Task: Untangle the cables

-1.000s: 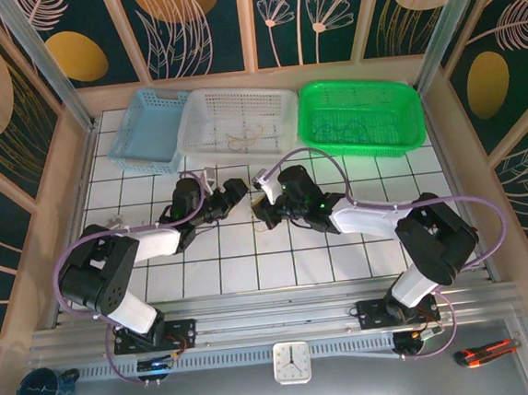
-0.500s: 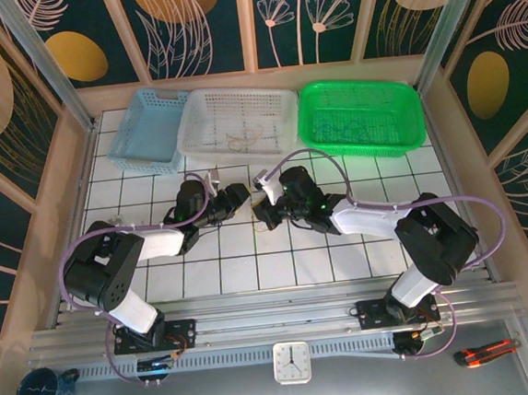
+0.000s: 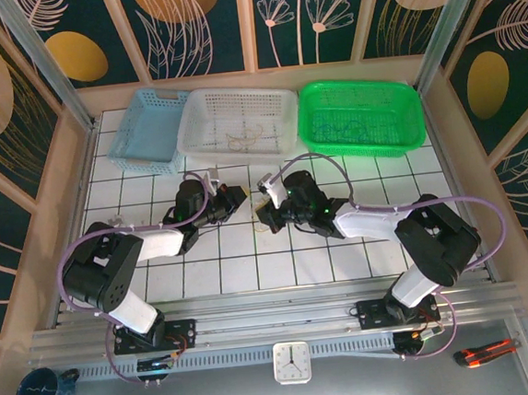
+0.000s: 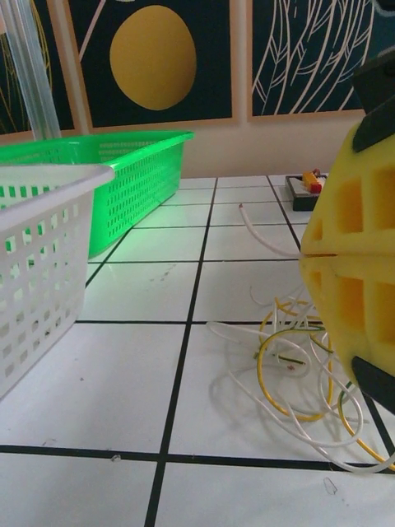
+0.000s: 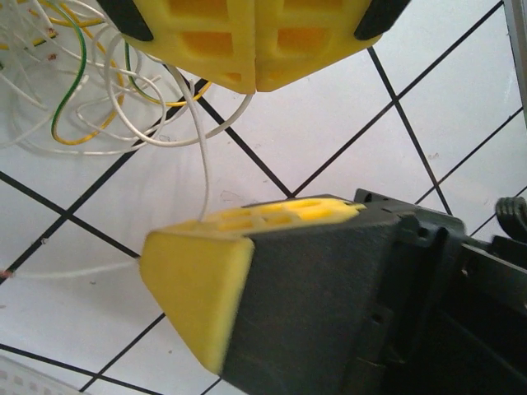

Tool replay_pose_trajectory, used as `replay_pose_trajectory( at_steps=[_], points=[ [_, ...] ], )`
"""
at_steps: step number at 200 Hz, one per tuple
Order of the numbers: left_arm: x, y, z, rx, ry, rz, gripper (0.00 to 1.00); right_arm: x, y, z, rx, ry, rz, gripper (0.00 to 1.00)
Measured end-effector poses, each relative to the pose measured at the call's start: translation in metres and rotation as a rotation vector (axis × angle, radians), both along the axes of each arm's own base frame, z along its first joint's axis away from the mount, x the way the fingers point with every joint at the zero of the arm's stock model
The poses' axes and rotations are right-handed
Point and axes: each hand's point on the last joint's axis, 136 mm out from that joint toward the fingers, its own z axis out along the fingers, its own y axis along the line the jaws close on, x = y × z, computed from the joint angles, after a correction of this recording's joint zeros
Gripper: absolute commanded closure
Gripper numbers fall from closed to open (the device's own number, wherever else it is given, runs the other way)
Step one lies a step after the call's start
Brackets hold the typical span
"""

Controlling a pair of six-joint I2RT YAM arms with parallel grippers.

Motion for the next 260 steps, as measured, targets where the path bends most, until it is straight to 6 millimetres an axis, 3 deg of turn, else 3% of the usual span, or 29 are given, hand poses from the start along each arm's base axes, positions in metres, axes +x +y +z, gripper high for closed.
replay_pose_trajectory(
  at_steps=[17, 37, 83, 149, 260],
  points=[
    [0.000, 0.000, 0.012, -0.013, -0.026, 0.003, 1.00, 0.000, -0.002, -0.002, 0.003, 0.002, -0.004, 0.69],
    [0.000, 0.001, 0.032, -0.036, -0.069, 0.004, 1.00, 0.001, -0.002, -0.002, 0.016, 0.008, -0.021, 0.61],
    [0.003, 0.000, 0.096, -0.103, -0.194, 0.008, 1.00, 0.015, 0.005, 0.007, 0.091, -0.010, -0.081, 0.60],
    [0.003, 0.000, 0.184, -0.188, -0.339, 0.008, 1.00, 0.028, 0.014, -0.028, 0.103, 0.046, -0.180, 0.62],
    [-0.029, 0.012, 0.376, -0.374, -0.648, -0.023, 1.00, 0.027, -0.014, -0.054, 0.106, 0.094, -0.337, 0.63]
  ],
)
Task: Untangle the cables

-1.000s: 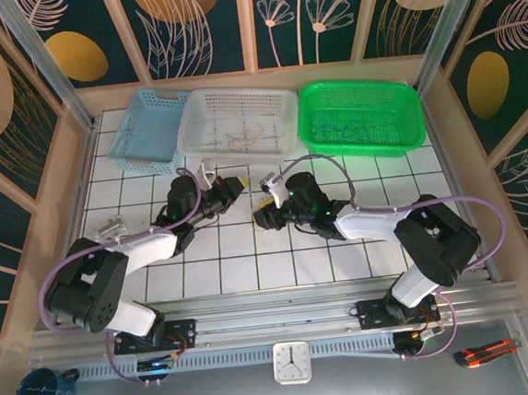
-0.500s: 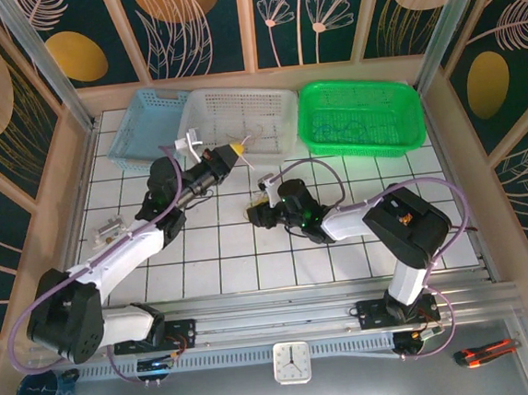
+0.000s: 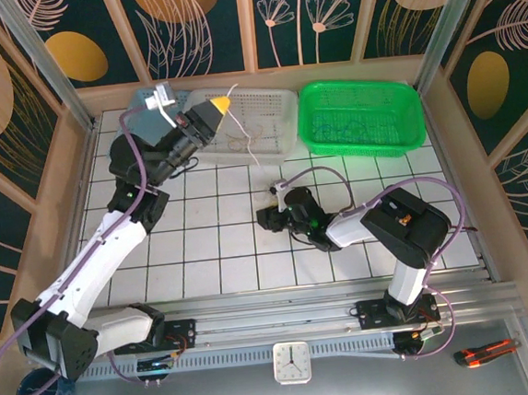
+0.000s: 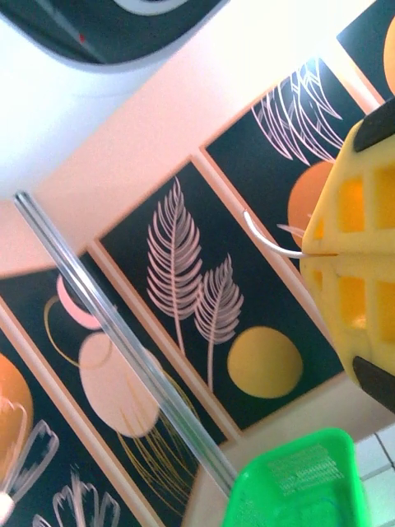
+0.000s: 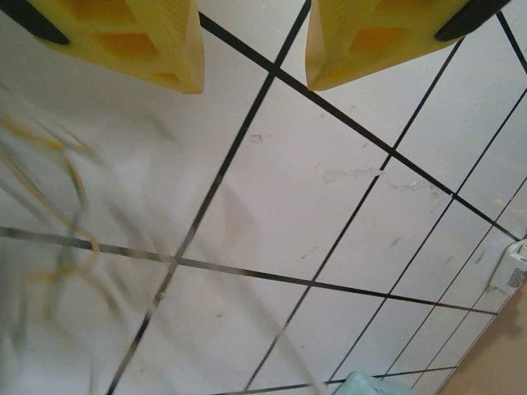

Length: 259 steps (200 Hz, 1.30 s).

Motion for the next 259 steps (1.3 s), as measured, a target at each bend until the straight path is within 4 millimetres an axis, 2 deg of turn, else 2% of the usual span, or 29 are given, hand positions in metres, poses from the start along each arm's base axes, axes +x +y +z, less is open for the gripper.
replay_pose_trajectory(
  at_steps=[54, 72, 92, 110, 125, 142, 169, 200, 232, 259],
  points=[
    [-0.009, 0.009, 0.066, -0.030, -0.110, 0.037, 1.00, -0.012, -0.017, -0.020, -0.036, 0.041, -0.034, 0.66],
    [-0.007, 0.008, 0.076, -0.029, -0.126, 0.044, 1.00, -0.018, -0.024, -0.021, -0.038, 0.049, -0.038, 0.65],
    [-0.002, 0.006, 0.073, -0.015, -0.112, 0.046, 1.00, -0.025, -0.030, -0.013, -0.023, 0.040, -0.037, 0.63],
    [0.003, 0.003, 0.063, 0.001, -0.088, 0.048, 1.00, -0.031, -0.031, 0.008, 0.016, 0.004, -0.028, 0.61],
    [0.006, 0.002, 0.053, 0.014, -0.070, 0.051, 1.00, -0.036, -0.030, 0.035, 0.063, -0.039, -0.015, 0.60],
    [0.012, -0.001, 0.033, 0.035, -0.032, 0.050, 1.00, -0.043, -0.028, 0.071, 0.125, -0.101, 0.004, 0.55],
    [0.020, -0.006, 0.002, 0.069, 0.028, 0.047, 1.00, -0.055, -0.026, 0.118, 0.187, -0.192, 0.040, 0.49],
    [0.023, -0.008, -0.010, 0.078, 0.053, 0.043, 1.00, -0.058, -0.021, 0.162, 0.221, -0.281, 0.064, 0.46],
    [0.022, -0.007, -0.007, 0.062, 0.046, 0.038, 1.00, -0.049, -0.013, 0.193, 0.229, -0.352, 0.058, 0.45],
    [0.025, -0.010, -0.007, 0.052, 0.048, 0.030, 1.00, -0.030, -0.002, 0.193, 0.192, -0.375, 0.018, 0.45]
  ],
)
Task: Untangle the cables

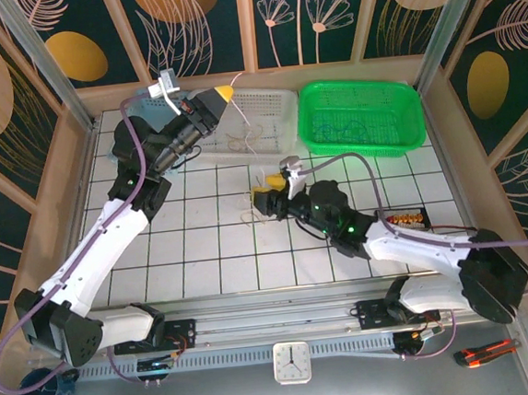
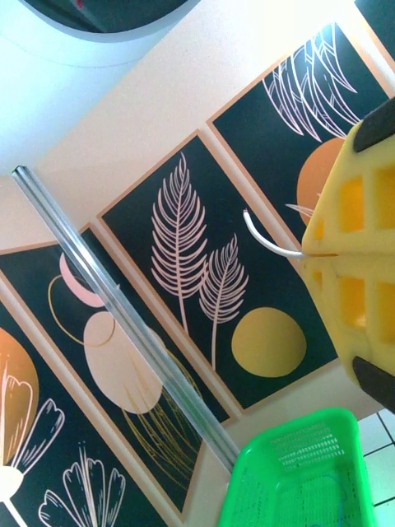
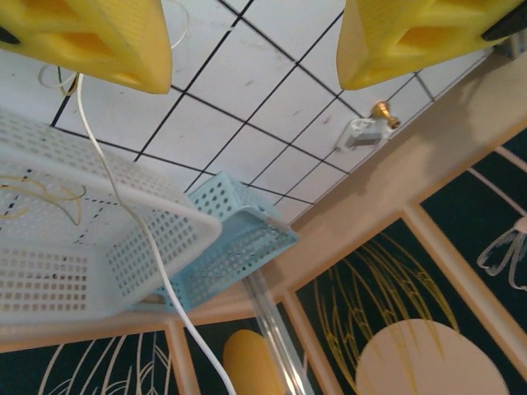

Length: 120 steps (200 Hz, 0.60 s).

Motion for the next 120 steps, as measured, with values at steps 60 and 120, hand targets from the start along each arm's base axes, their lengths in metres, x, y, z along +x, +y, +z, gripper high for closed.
replay_pose_trajectory(
  at_steps=[60, 120],
  points=[
    [0.005, -0.007, -0.008, -0.001, 0.026, -0.018, 1.00, 0.053, 0.012, -0.051, -0.071, 0.034, -0.160, 0.55],
    [0.002, -0.008, 0.040, -0.052, -0.053, -0.036, 1.00, 0.086, 0.014, -0.115, -0.099, 0.141, -0.274, 0.90]
  ],
)
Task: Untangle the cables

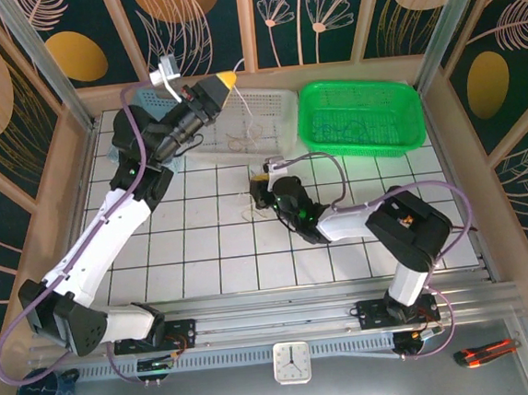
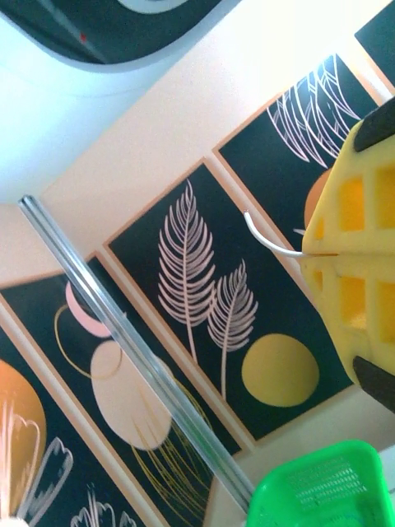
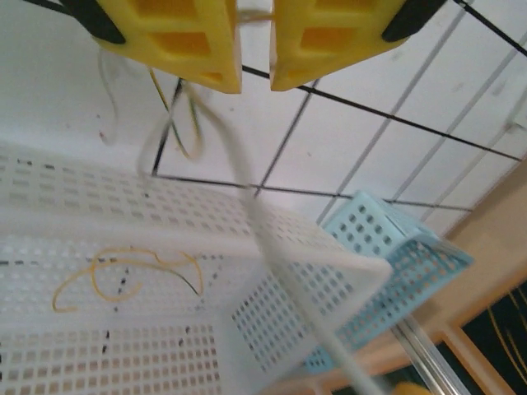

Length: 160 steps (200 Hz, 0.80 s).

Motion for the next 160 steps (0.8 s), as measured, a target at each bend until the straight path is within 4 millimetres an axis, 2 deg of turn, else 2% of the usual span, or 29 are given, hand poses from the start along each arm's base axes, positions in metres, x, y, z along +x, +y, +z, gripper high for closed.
replay_pose_trajectory(
  at_steps=[24, 58, 87, 111, 128, 146, 160],
  points=[
    [-0.001, 0.000, 0.047, -0.046, -0.082, -0.005, 1.00, 0.000, -0.009, -0.021, 0.015, 0.036, -0.050, 0.94],
    [-0.008, 0.002, 0.114, -0.102, -0.195, -0.012, 1.00, -0.013, -0.034, -0.056, 0.014, 0.110, -0.113, 0.95],
    [-0.013, 0.004, 0.160, -0.126, -0.274, -0.006, 1.00, -0.020, -0.046, -0.067, 0.032, 0.138, -0.144, 0.95],
    [-0.016, 0.004, 0.186, -0.131, -0.328, -0.005, 1.00, -0.024, -0.051, -0.073, 0.039, 0.152, -0.152, 0.94],
    [-0.013, 0.002, 0.196, -0.128, -0.354, 0.000, 1.00, -0.028, -0.055, -0.074, 0.038, 0.154, -0.151, 0.90],
    [-0.006, -0.003, 0.200, -0.115, -0.357, -0.002, 1.00, -0.034, -0.056, -0.063, 0.051, 0.138, -0.136, 0.79],
    [-0.002, -0.007, 0.202, -0.117, -0.366, -0.007, 1.00, -0.037, -0.052, -0.046, 0.079, 0.111, -0.111, 0.67]
  ],
)
